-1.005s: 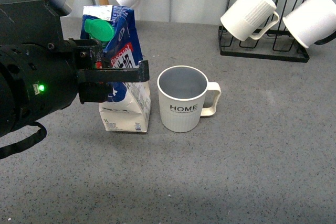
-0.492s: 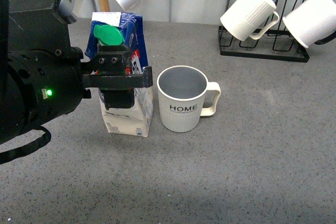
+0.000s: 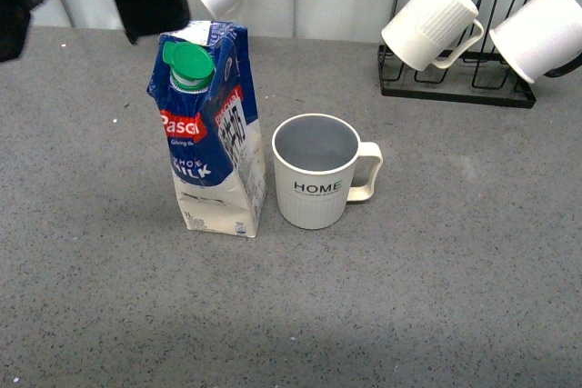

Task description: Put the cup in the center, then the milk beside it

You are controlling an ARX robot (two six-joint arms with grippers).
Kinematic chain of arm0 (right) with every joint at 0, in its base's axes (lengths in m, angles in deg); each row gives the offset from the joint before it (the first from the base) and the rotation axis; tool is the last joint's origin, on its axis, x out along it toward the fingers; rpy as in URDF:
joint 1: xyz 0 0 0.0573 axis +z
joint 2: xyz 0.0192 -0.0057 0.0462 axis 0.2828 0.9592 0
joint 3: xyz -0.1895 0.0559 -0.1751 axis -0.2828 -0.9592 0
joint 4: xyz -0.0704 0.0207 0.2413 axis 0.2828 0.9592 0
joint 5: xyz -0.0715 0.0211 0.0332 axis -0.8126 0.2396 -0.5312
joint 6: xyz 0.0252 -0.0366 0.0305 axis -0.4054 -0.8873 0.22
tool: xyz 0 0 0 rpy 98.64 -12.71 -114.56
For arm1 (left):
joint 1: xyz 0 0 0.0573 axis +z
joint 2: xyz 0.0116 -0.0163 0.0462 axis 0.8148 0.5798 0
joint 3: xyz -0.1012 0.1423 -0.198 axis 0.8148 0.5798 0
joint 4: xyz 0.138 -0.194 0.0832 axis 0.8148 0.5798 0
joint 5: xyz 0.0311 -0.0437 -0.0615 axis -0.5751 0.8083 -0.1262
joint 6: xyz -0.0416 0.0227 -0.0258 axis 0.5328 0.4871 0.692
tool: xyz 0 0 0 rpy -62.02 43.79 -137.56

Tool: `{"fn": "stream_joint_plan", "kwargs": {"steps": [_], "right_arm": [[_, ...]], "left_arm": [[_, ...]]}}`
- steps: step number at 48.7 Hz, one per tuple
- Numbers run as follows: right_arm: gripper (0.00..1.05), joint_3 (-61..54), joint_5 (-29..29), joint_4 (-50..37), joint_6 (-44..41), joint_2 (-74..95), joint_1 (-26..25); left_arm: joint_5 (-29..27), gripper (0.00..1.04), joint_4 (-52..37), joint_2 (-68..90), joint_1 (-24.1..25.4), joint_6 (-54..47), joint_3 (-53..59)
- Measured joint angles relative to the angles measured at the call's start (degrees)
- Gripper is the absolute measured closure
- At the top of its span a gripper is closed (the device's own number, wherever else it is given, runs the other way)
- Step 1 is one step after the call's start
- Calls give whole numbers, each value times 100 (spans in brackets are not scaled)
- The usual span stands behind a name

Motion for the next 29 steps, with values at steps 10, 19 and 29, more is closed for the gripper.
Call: {"fn": "stream_joint_plan", "kwargs": {"steps": [10,19,29], "right_arm": [[9,0,0,0,0,0,0],[9,0,0,0,0,0,0],[9,0,0,0,0,0,0]], "left_arm": [[-138,26,-1467,-175,317,-859,658],[297,61,-1633,-1038,817,-1270,1460],[741,101,-1346,-1921,1279,-1333,2090]]}}
